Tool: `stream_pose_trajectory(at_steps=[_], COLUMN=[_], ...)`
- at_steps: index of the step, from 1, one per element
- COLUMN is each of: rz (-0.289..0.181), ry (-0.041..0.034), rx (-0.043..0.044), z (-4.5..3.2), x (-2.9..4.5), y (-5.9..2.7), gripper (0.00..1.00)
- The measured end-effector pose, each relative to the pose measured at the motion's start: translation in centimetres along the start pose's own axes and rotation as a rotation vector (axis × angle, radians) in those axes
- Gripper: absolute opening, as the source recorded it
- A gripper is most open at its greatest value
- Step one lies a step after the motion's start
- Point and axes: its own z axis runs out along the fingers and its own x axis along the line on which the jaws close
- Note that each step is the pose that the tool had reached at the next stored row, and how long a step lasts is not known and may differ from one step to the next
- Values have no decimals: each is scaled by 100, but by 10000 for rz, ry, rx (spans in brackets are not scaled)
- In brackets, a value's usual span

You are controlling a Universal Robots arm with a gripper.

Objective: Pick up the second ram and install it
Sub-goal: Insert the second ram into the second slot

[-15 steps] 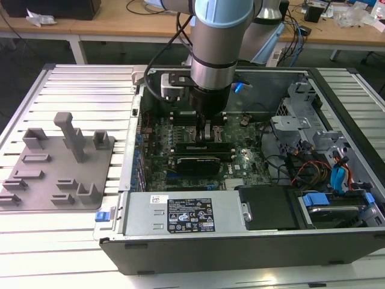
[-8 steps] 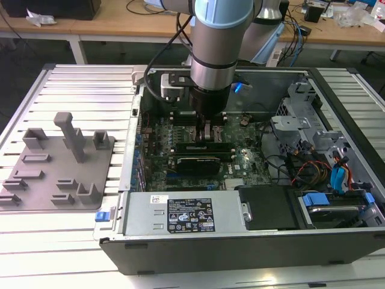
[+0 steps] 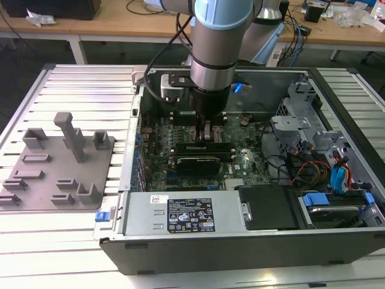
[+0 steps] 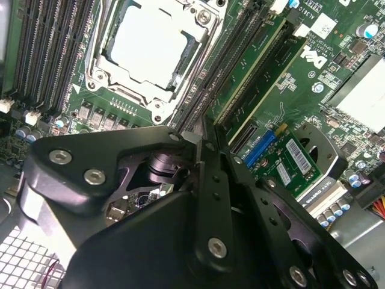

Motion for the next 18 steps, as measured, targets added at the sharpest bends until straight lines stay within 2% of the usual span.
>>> stream_pose_trajectory(at_steps=[18], rz=[3], ry=[-8], rx=[5], z=[-5], x=[12], y=[4], gripper=[9])
